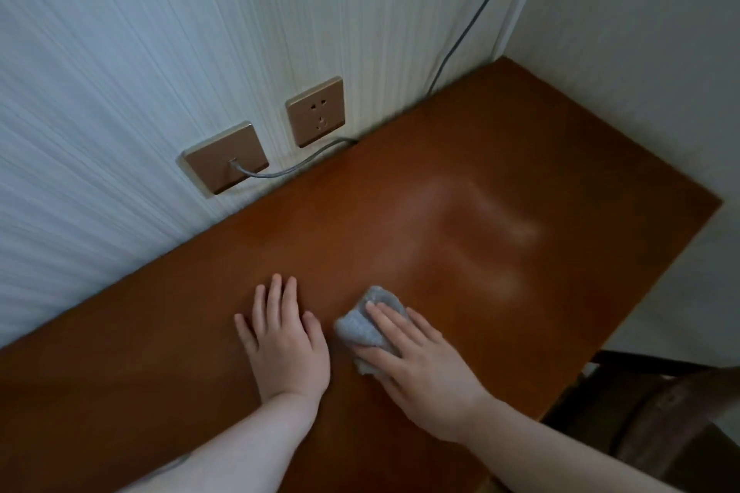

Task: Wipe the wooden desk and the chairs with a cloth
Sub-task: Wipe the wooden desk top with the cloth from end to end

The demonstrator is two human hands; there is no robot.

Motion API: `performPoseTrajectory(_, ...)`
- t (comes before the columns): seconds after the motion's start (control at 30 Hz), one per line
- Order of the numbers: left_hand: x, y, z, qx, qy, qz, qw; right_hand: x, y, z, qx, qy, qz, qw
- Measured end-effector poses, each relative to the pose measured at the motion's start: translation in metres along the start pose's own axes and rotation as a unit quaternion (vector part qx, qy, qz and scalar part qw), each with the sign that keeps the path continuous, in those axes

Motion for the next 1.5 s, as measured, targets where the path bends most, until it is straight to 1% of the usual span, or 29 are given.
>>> performPoseTrajectory(0.07,-0.001,0.000,0.000,-0.001,0.005,0.004,1.000,-0.031,-0.004,-0.005,0.024,-0.023,-0.027,0.999)
performPoseTrajectory(0.1,-0.001,0.000,0.000,-0.003,0.007,0.005,1.000,-0.044,0.004,-0.006,0.030,-0.017,-0.020,0.999)
performPoseTrajectory(0.17,-0.001,-0.001,0.001,-0.005,0.008,0.005,1.000,-0.058,0.038,-0.011,-0.009,0.008,0.065,0.998)
performPoseTrajectory(0.23,-0.001,-0.001,0.001,-0.009,0.010,0.004,1.000,-0.050,0.078,-0.014,-0.060,0.034,0.202,0.977)
performPoseTrajectory(0.27,-0.001,-0.001,0.001,-0.010,0.011,0.005,1.000,-0.040,0.093,-0.012,-0.072,0.049,0.251,0.964)
performPoseTrajectory(0.3,-0.001,-0.001,0.001,-0.011,0.010,0.006,1.000,-0.025,0.102,-0.010,-0.082,0.056,0.266,0.959)
performPoseTrajectory(0.33,-0.001,-0.001,0.000,-0.014,0.009,0.009,1.000,-0.010,0.104,-0.006,-0.088,0.060,0.247,0.963)
performPoseTrajectory(0.4,-0.002,0.000,0.000,-0.019,0.015,0.012,1.000,0.011,0.083,0.000,-0.059,0.050,0.126,0.989)
performPoseTrajectory(0.47,-0.001,0.000,0.000,-0.014,0.025,0.010,1.000,0.005,0.043,0.002,-0.019,0.030,0.011,0.999)
performPoseTrajectory(0.53,-0.001,0.000,0.001,-0.005,0.030,0.006,1.000,-0.030,0.010,0.000,-0.001,0.002,-0.019,1.000)
performPoseTrajectory(0.6,-0.003,-0.001,0.001,0.001,0.039,0.004,0.999,-0.078,-0.002,-0.007,-0.015,-0.025,0.050,0.998)
performPoseTrajectory(0.67,-0.003,-0.001,0.001,0.005,0.046,0.003,0.999,-0.113,0.014,-0.017,-0.040,-0.013,0.173,0.984)
performPoseTrajectory(0.73,-0.004,0.000,0.001,0.005,0.047,0.003,0.999,-0.123,0.052,-0.026,-0.081,-0.006,0.290,0.954)
performPoseTrajectory(0.8,-0.004,-0.001,0.001,0.004,0.045,0.000,0.999,-0.106,0.092,-0.027,-0.083,0.027,0.355,0.931)
performPoseTrajectory(0.83,-0.005,-0.001,0.001,0.003,0.042,0.001,0.999,-0.090,0.104,-0.025,-0.082,0.039,0.346,0.934)
performPoseTrajectory(0.87,-0.006,-0.001,0.000,0.001,0.040,0.003,0.999,-0.071,0.110,-0.019,-0.090,0.040,0.305,0.947)
performPoseTrajectory(0.93,-0.005,-0.001,0.000,0.000,0.044,0.006,0.999,-0.027,0.095,-0.008,-0.083,0.040,0.185,0.978)
performPoseTrajectory(1.0,-0.003,-0.001,0.000,0.002,0.051,0.006,0.999,-0.002,0.056,0.000,-0.040,0.035,0.054,0.997)
performPoseTrajectory(1.07,-0.003,-0.001,0.000,0.002,0.051,0.004,0.999,-0.015,0.020,0.000,0.006,0.039,-0.034,0.999)
performPoseTrajectory(1.1,-0.004,-0.001,0.000,0.005,0.050,0.003,0.999,-0.035,0.009,-0.001,0.010,0.027,-0.048,0.998)
performPoseTrajectory(1.13,-0.005,-0.001,-0.001,0.007,0.051,0.002,0.999,-0.056,0.003,-0.004,0.001,0.007,-0.036,0.999)
performPoseTrajectory(1.17,-0.005,-0.002,-0.001,0.009,0.052,0.003,0.999,-0.076,0.003,-0.008,-0.010,0.000,0.008,1.000)
performPoseTrajectory(1.23,-0.004,-0.001,0.000,0.011,0.053,0.006,0.999,-0.106,0.021,-0.018,-0.039,0.020,0.153,0.987)
performPoseTrajectory(1.3,-0.004,-0.001,0.000,0.014,0.052,0.004,0.999,-0.109,0.056,-0.027,-0.092,0.044,0.308,0.946)
performPoseTrajectory(1.33,-0.004,-0.001,0.000,0.015,0.049,0.001,0.999,-0.101,0.074,-0.027,-0.099,0.065,0.369,0.922)
performPoseTrajectory(1.37,-0.004,-0.001,0.000,0.014,0.046,-0.003,0.999,-0.088,0.089,-0.026,-0.098,0.085,0.398,0.908)
performPoseTrajectory(1.4,-0.005,-0.001,0.000,0.012,0.044,-0.006,0.999,-0.072,0.097,-0.022,-0.102,0.092,0.385,0.913)
performPoseTrajectory(1.43,-0.005,0.000,0.000,0.009,0.043,-0.006,0.999,-0.053,0.098,-0.018,-0.111,0.086,0.335,0.932)
performPoseTrajectory(1.5,-0.005,0.000,-0.001,0.006,0.042,-0.004,0.999,-0.024,0.076,-0.010,-0.085,0.071,0.198,0.974)
Point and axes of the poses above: each hand's wrist, its own y-axis towards the middle knuckle, its own z-axis out of the palm, x = y × z, the point moved 2 cm from there along y, towards the middle knuckle, and after that the axes turned 6 degrees about -z, right-handed, at the moved point
